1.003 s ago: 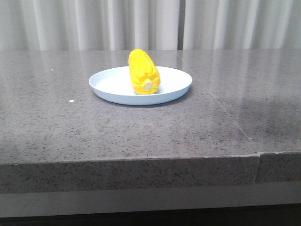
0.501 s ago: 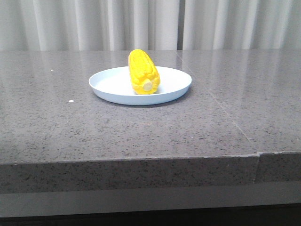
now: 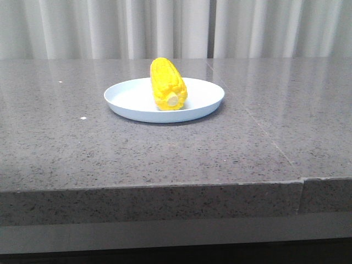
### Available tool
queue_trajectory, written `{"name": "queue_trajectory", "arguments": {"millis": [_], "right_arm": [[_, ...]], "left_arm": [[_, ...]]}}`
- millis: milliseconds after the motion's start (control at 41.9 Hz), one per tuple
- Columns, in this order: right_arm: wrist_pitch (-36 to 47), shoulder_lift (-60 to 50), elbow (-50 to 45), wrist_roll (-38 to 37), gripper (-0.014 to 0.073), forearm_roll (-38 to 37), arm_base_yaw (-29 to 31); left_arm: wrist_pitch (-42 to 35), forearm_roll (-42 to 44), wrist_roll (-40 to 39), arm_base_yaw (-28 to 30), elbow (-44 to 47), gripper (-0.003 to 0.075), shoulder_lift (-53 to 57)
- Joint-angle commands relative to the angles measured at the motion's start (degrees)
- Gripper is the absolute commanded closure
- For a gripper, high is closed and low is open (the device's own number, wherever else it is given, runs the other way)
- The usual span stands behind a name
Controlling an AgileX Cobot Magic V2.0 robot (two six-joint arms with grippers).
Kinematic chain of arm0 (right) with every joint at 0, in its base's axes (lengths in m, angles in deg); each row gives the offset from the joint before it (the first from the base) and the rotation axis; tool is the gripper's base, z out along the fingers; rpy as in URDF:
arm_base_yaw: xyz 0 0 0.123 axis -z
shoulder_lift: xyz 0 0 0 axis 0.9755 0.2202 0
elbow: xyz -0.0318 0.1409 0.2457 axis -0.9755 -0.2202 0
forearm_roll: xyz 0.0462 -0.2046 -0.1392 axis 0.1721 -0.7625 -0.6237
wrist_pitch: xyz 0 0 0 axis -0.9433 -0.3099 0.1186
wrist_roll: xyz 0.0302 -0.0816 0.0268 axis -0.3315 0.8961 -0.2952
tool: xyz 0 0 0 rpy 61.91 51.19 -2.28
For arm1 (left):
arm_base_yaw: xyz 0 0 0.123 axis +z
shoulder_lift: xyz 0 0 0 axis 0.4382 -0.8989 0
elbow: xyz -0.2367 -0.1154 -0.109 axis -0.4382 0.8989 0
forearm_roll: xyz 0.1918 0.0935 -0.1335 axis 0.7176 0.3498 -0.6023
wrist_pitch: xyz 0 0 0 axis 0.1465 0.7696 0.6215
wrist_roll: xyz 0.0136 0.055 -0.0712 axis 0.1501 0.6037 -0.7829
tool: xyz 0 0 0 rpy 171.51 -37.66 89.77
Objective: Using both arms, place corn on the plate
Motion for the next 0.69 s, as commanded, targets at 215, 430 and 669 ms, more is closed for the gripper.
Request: {"name": "queue_trajectory", "arguments": {"millis": [215, 430, 669], "right_arm": [[4.5, -0.1, 1.3, 0.2, 0.0710, -0.2, 0.2], [5.9, -0.1, 1.3, 0.2, 0.0713, -0.2, 0.2], [5.9, -0.1, 1.3, 0.2, 0.0713, -0.2, 0.2]], "left_arm": [[-3.9, -0.4, -0.7, -0.4, -1.5, 0.0740, 0.1], [-3.9, -0.4, -0.7, -0.4, -1.5, 0.0740, 0.1], [-3.9, -0.4, -0.7, -0.4, -1.5, 0.0740, 0.1]]}}
